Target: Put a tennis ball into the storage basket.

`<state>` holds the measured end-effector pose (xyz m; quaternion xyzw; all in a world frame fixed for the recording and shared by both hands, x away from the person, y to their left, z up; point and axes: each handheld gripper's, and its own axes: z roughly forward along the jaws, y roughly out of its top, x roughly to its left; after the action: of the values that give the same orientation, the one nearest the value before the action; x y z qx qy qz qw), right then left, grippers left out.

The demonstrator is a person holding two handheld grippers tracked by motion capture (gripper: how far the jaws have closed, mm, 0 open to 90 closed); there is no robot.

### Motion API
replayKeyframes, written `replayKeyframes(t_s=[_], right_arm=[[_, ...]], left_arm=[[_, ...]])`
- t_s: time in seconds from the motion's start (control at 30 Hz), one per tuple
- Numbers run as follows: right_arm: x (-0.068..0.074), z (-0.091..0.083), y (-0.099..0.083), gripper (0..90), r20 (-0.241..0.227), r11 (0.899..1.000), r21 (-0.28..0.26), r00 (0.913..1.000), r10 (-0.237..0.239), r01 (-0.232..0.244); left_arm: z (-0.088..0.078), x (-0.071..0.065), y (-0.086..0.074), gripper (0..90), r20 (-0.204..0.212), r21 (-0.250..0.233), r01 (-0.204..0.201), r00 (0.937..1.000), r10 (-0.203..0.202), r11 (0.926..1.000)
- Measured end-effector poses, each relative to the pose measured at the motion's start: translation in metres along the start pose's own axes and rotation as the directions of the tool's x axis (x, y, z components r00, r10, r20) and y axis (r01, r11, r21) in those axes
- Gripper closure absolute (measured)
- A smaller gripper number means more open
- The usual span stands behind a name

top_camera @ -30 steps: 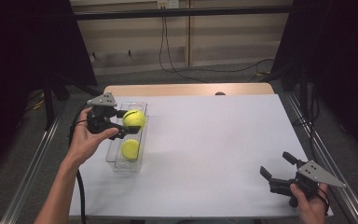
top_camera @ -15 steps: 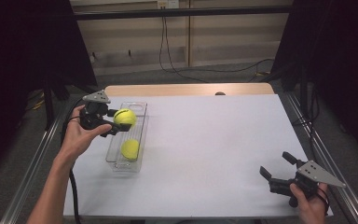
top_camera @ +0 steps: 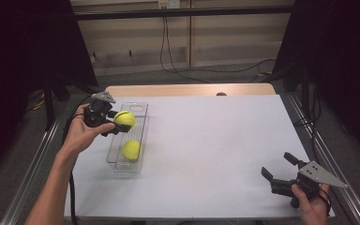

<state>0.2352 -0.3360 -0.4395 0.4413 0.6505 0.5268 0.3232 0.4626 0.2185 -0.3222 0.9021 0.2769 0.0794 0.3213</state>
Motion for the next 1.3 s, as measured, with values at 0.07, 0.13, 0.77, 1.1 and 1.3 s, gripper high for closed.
replayKeyframes(t_s=[0.07, 0.13, 0.77, 1.1, 1.3], right_arm=[[0.000, 0.000, 0.000, 0.7, 0.000, 1.000, 0.000, 1.0000, 0.000, 0.000], [0.000, 0.000, 0.000, 0.7, 0.001, 1.000, -0.002, 1.0000, 0.004, -0.004], [0.000, 0.000, 0.000, 0.7, 0.002, 1.000, -0.001, 1.0000, 0.005, -0.005], [0.000, -0.001, 0.000, 0.7, 0.002, 1.000, 0.001, 1.0000, 0.006, -0.006], [-0.001, -0.001, -0.001, 0.7, 0.001, 1.000, 0.001, 1.0000, 0.003, -0.003]], left_arm=[[0.003, 0.000, 0.000, 26.5, 0.002, 0.003, 0.015, 0.9999, -0.015, 0.9999], [0.007, 0.001, 0.000, 26.5, -0.002, 0.026, 0.012, 0.9999, -0.012, 0.9996], [0.034, 0.004, 0.004, 26.5, 0.003, 0.163, -0.023, 0.9997, 0.023, 0.9863], [0.044, 0.003, 0.003, 26.4, -0.007, 0.188, -0.011, 0.9999, 0.013, 0.9821], [0.050, 0.003, 0.003, 26.4, -0.008, 0.207, -0.014, 0.9998, 0.016, 0.9781]])
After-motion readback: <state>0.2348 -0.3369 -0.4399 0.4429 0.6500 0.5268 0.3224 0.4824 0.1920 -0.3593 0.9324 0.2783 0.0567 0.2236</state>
